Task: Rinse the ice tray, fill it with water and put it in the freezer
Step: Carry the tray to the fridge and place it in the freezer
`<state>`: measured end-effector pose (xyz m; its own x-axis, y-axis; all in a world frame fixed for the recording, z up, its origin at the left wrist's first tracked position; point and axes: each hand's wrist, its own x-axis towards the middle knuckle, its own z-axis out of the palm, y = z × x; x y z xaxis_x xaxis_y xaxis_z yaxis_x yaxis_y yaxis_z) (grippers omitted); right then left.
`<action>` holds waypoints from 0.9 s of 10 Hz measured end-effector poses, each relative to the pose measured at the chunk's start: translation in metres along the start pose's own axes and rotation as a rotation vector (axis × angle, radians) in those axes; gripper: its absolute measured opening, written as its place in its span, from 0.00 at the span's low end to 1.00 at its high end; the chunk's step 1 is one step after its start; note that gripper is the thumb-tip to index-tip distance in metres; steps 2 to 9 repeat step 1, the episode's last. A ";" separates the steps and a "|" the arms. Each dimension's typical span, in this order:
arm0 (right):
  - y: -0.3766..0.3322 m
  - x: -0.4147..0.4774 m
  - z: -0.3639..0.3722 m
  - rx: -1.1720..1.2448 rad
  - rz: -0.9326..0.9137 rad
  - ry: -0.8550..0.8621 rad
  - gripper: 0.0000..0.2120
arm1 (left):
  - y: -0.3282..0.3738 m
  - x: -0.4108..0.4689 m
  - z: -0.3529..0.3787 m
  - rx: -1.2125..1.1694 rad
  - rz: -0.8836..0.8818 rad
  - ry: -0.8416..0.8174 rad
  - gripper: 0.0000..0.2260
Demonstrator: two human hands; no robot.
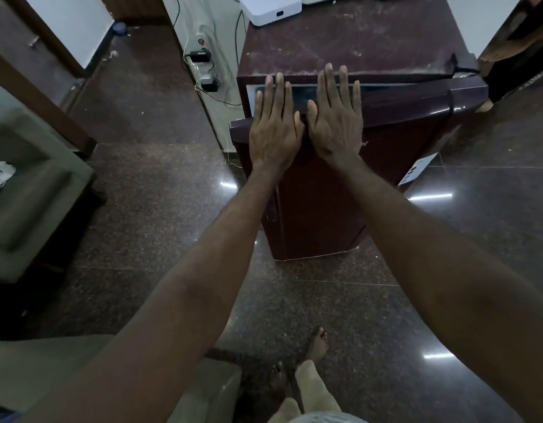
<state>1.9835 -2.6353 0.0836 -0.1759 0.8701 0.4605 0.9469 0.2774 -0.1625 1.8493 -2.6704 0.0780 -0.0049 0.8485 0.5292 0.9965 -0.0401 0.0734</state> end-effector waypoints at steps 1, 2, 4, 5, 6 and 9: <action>-0.001 0.012 0.012 0.022 0.002 0.067 0.29 | -0.007 0.014 0.008 0.031 0.020 0.055 0.27; -0.001 0.012 0.012 0.022 0.002 0.067 0.29 | -0.007 0.014 0.008 0.031 0.020 0.055 0.27; -0.001 0.012 0.012 0.022 0.002 0.067 0.29 | -0.007 0.014 0.008 0.031 0.020 0.055 0.27; -0.001 0.012 0.012 0.022 0.002 0.067 0.29 | -0.007 0.014 0.008 0.031 0.020 0.055 0.27; -0.001 0.012 0.012 0.022 0.002 0.067 0.29 | -0.007 0.014 0.008 0.031 0.020 0.055 0.27; -0.001 0.012 0.012 0.022 0.002 0.067 0.29 | -0.007 0.014 0.008 0.031 0.020 0.055 0.27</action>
